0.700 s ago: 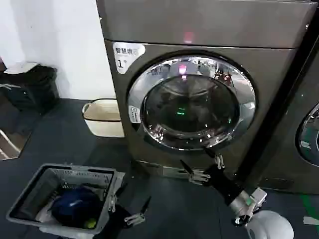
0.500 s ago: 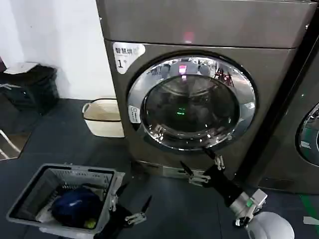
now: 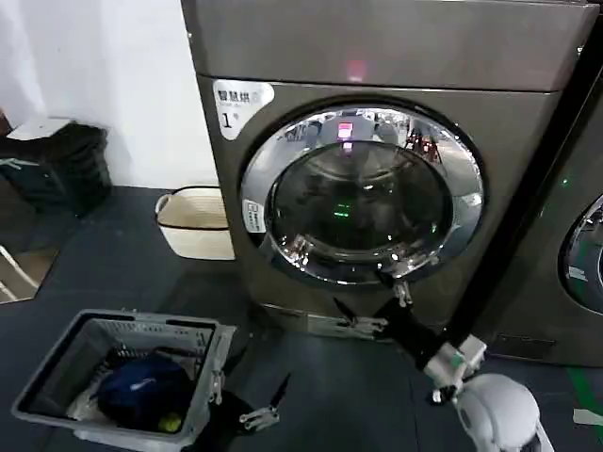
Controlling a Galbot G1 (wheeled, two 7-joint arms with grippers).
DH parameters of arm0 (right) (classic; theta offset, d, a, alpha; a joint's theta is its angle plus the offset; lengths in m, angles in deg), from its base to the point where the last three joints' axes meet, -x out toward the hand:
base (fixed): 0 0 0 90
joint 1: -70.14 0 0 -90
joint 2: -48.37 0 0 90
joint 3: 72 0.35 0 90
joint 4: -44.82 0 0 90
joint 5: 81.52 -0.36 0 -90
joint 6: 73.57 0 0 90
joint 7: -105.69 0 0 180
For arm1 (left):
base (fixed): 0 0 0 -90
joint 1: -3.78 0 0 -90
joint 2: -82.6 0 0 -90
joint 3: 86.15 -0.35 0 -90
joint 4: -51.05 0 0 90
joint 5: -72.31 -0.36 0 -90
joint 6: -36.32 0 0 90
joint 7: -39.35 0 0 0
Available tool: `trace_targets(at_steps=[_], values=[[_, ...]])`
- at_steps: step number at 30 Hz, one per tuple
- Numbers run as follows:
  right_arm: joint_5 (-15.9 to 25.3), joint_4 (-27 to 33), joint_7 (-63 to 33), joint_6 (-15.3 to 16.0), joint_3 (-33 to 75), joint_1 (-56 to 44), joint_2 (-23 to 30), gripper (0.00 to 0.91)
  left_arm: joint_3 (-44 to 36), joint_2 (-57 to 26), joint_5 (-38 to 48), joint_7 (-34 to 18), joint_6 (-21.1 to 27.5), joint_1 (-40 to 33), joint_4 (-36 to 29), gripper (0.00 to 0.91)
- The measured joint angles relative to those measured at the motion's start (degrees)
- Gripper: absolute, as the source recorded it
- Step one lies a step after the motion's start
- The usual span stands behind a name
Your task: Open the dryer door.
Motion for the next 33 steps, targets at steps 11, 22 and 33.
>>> trace_targets(at_steps=[11,22,33], values=[[0.43,7.91,-1.57,0.38,-6.76,9.4,3.71,0.907,-0.21,-0.01,-1.69,-0.38,2.22,0.02,-0.78,0.907],[1.71,18.03,-1.01,-0.3,-12.09,18.2,8.13,0.907,-0.16,-0.25,-1.62,-0.52,2.97,-0.68,-1.03,0.907],[1.72,25.48,-0.27,-1.3,-14.74,24.14,10.48,0.907,-0.1,-0.35,-1.79,-0.84,4.91,-1.21,-1.19,0.907]])
